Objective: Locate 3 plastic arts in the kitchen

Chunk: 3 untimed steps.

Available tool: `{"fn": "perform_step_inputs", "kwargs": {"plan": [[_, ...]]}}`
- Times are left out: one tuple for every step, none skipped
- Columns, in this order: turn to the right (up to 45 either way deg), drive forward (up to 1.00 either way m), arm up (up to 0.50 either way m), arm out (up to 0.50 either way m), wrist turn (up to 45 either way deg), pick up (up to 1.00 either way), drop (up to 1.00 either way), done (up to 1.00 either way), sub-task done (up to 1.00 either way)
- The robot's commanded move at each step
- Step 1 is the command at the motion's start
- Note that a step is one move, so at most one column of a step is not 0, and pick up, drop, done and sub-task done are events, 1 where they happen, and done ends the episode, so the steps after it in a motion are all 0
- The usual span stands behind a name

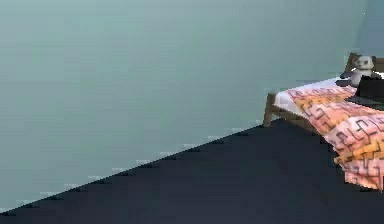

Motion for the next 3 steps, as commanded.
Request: {"fn": "perform_step_inputs", "kwargs": {"plan": [[-45.0, 0.0, 0.0, 0.0, 0.0, 0.0, 0.0, 0.0, 0.0], [-45.0, 0.0, 0.0, 0.0, 0.0, 0.0, 0.0, 0.0, 0.0], [-45.0, 0.0, 0.0, 0.0, 0.0, 0.0, 0.0, 0.0, 0.0]]}}
